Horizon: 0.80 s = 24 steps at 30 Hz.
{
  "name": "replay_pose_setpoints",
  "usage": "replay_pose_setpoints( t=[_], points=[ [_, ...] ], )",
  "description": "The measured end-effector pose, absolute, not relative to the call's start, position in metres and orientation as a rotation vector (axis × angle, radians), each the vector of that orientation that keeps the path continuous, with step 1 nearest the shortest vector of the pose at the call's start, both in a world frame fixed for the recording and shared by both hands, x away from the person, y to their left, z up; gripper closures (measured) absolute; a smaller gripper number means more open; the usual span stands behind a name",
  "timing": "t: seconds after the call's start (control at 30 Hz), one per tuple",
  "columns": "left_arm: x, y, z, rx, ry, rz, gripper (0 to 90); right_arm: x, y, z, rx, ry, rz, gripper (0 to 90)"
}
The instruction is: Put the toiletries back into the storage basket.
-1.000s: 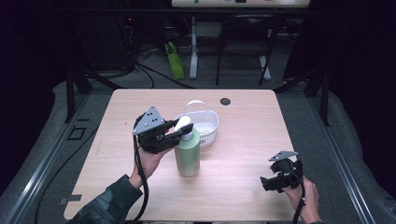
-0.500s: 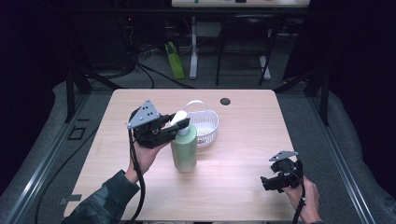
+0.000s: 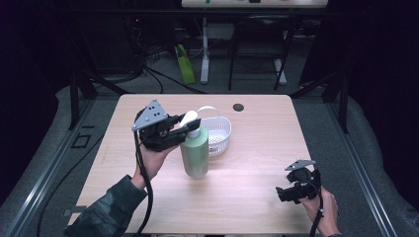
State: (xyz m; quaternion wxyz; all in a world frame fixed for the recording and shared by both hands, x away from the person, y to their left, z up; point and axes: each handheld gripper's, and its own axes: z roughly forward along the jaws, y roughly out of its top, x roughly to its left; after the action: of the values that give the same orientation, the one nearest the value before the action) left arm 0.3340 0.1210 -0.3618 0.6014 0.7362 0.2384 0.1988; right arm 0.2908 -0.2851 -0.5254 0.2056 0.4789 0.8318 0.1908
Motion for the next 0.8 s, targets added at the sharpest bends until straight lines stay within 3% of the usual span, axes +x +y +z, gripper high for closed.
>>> replay_pose_setpoints(
  t=[0.8],
  points=[
    [0.338, 0.115, -0.338, 1.691, 0.519, 0.493, 67.1, 0.291, -0.286, -0.526, 1.34, 2.311, 0.525, 3.3]
  ],
)
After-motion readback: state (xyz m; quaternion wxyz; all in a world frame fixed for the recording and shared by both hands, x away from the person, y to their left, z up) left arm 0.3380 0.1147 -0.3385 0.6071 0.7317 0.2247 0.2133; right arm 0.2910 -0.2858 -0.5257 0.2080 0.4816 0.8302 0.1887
